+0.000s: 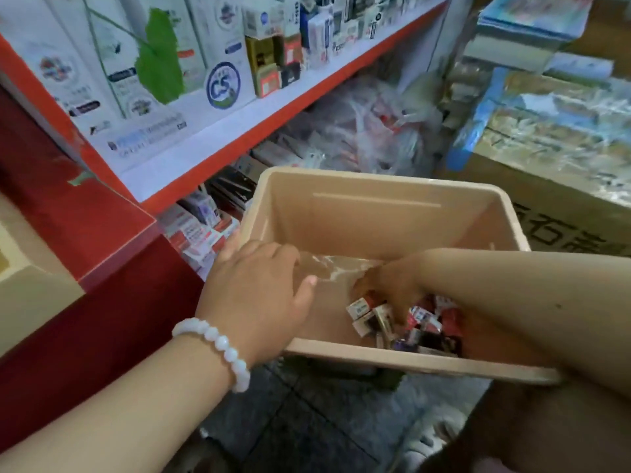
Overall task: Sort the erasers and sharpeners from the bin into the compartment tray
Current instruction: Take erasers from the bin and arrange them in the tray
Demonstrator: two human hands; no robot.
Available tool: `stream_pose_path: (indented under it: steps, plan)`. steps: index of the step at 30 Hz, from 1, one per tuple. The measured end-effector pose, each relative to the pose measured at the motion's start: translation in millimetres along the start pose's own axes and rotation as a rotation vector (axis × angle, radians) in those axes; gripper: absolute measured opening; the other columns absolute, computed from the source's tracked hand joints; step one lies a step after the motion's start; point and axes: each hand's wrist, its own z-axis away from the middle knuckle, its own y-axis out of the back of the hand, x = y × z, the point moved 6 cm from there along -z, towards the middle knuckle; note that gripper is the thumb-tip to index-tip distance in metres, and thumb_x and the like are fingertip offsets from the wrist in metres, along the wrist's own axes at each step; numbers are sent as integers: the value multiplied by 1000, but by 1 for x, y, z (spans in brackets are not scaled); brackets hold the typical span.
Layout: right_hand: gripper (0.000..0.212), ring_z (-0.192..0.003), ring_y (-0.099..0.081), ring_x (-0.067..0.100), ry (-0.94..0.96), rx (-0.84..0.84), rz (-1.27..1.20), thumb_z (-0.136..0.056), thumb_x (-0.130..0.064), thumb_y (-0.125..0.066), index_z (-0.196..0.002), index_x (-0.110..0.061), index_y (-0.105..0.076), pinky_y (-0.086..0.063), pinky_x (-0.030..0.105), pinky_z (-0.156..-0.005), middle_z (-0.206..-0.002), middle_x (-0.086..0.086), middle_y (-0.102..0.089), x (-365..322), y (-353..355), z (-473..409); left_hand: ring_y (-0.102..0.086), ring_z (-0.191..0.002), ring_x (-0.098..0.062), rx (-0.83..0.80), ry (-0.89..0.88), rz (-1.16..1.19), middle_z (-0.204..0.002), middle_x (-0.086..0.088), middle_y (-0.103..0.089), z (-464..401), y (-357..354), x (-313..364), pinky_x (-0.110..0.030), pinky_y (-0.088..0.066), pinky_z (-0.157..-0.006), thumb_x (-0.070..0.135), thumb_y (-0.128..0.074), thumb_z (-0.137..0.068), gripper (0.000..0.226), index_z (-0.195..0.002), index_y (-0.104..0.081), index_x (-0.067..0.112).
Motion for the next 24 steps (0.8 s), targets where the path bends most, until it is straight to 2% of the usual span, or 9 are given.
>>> stream_pose_path:
  steps: [3,4,6,8,10,13,17,20,24]
  plan:
    - [81,-120,-49,23,58,8,28,-59,-31,-84,-128,-43,-43,-44,41,-101,-134,-2,-45,-4,0,-6,-51,-114,-14,16,10,-18,-110,11,-62,-2,0,0,-37,-12,-111,60,-15,-78,58,-108,-55,31]
    - [75,-115,-53,22,68,0,5,-58,-32,-83,-122,-43,-45,-45,39,-99,-129,-4,-50,-4,-1,-7,-53,-112,-14,22,8,-25,-108,11,-63,-2,0,0,-37,-12,-110,61,-12,-77,61,-106,-56,31]
    - [76,-106,-59,21,50,-24,-42,-60,-28,-84,-123,-39,-43,-50,37,-93,-122,-3,-55,-2,-4,-8,-55,-109,-15,25,2,-30,-103,10,-65,-2,0,0,-38,-14,-110,61,-10,-74,64,-103,-58,31]
    - [74,-100,-61,23,22,-33,-62,-60,-24,-84,-121,-36,-43,-54,39,-86,-117,-1,-56,-1,-6,-11,-56,-108,-15,14,0,-32,-103,10,-66,-1,-1,0,-38,-16,-110,61,-10,-74,63,-102,-59,31]
    - [72,-97,-61,24,-5,-27,-65,-59,-23,-85,-117,-33,-43,-54,40,-86,-113,0,-56,-1,-6,-13,-55,-109,-15,3,5,-26,-105,11,-65,-1,0,2,-38,-16,-110,61,-14,-77,59,-103,-58,32]
    - [75,-98,-59,27,-42,-39,2,-63,-22,-83,-123,-27,-37,-54,39,-84,-114,5,-54,-2,-6,-10,-52,-113,-13,-39,9,-36,-109,12,-63,1,-2,2,-37,-11,-113,58,-18,-79,54,-107,-55,33]
    - [58,-106,-55,27,-59,-67,138,-74,-24,-74,-123,-22,-43,-46,33,-79,-124,7,-49,-2,-12,-7,-51,-114,-12,-47,3,-52,-111,13,-63,0,-1,3,-37,-9,-115,58,-17,-79,55,-110,-54,33]
    - [69,-112,-53,25,-54,-60,171,-76,-22,-75,-132,-22,-35,-43,31,-79,-130,5,-47,-4,-14,-7,-51,-114,-12,-49,1,-53,-112,14,-63,-1,-2,4,-37,-9,-114,58,-17,-78,56,-110,-55,33]
    - [76,-108,-55,25,-55,-44,90,-73,-28,-78,-135,-26,-34,-48,35,-83,-124,3,-51,-3,-12,-9,-51,-113,-12,-41,7,-54,-111,14,-63,0,-1,3,-37,-9,-115,57,-18,-78,55,-110,-56,32]
